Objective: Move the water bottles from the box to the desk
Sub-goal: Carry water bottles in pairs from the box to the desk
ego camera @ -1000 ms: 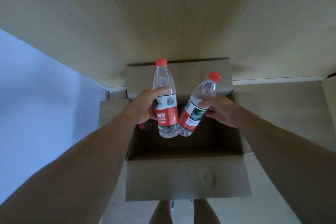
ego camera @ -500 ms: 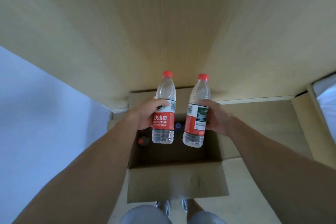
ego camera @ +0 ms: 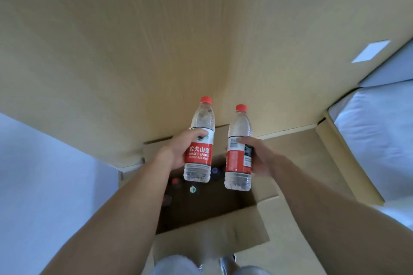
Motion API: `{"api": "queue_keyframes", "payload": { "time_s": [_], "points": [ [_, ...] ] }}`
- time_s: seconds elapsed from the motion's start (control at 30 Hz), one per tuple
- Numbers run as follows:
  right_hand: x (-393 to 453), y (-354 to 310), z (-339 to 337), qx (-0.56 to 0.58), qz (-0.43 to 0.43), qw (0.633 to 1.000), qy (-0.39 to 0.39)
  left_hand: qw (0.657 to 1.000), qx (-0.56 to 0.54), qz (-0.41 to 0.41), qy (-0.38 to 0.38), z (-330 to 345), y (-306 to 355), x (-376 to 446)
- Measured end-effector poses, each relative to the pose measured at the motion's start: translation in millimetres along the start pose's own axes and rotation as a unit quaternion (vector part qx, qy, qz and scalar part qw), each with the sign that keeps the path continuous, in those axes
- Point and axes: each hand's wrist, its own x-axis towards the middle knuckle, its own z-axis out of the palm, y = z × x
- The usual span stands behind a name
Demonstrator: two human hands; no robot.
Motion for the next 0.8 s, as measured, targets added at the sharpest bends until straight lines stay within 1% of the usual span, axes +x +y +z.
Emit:
{"api": "queue_keyframes", "payload": {
  "time_s": [0.07,0.17,0.3,0.43,0.63,0.8],
  "points": [
    [-14.8,3.7,-1.5,0.026,-0.012,1.0,0.0,1.0,0.003,-0.005,-0.019,3.8,6.0,-5.4],
    [-38.6,14.0,-3.6,0.065,-0.04,0.997,0.018,0.998,0.038,0.0,-0.049,14.0,14.6,-11.4],
    [-74.9,31.0,-11.6,0.097,-0.072,0.989,0.086,0.991,0.084,0.004,-0.102,43.0,20.1,-15.8],
    [-122.8,48.8,-29.5,0.13,-0.113,0.976,0.135,0.981,0.115,-0.004,-0.156,91.2,12.5,-19.5],
    [-203.8,87.4,-78.9,0.204,-0.215,0.932,0.21,0.945,0.179,-0.032,-0.272,190.2,-18.6,-36.6],
    [-289.7,148.5,-132.6,0.305,-0.261,0.889,0.221,0.898,0.246,-0.058,-0.361,288.9,-62.4,-66.5]
  ]
}}
